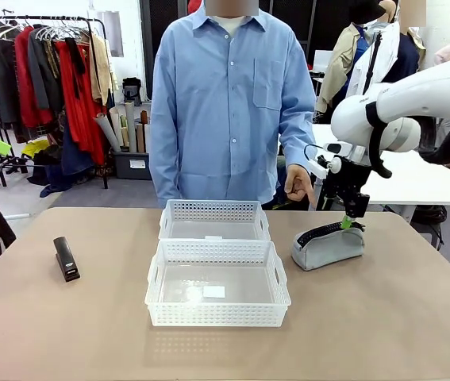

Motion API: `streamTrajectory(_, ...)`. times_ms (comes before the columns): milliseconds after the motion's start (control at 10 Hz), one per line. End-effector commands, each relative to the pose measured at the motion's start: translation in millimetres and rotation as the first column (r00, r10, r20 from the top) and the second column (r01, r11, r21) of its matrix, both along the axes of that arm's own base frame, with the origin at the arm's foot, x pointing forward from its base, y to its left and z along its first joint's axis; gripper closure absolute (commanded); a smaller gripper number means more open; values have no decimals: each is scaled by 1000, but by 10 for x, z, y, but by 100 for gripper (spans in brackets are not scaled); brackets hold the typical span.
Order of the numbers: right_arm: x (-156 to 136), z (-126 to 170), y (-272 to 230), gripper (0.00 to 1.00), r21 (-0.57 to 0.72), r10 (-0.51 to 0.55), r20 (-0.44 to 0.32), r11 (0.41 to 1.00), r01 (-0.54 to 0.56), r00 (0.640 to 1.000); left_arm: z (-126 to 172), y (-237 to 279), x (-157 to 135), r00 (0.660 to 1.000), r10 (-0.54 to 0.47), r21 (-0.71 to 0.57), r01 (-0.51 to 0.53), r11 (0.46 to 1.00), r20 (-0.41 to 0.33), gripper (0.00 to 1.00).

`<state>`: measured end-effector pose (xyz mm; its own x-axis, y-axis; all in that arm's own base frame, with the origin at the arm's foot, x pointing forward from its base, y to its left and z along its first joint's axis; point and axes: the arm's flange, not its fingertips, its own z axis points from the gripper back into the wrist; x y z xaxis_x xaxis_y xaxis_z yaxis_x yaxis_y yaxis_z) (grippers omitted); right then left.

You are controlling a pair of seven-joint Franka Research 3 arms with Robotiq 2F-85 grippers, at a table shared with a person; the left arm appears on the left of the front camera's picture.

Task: Distribute items into two baskets.
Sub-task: Pick up the Pencil pouch that the person points to.

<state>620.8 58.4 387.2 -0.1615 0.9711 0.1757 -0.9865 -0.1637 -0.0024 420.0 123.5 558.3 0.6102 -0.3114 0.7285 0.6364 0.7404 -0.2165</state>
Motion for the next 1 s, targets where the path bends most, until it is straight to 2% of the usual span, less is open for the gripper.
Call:
streamTrajectory(0,3,-74,-35,0,-21,-4,24,1000,5,1000,4,8,2,1000,-8,-8,8,1000,4,0)
streamTrajectory(900,-130,-570,-93,0,-6,-27,-72,1000,27,997,4,8,2,1000,-8,-8,8,1000,4,0)
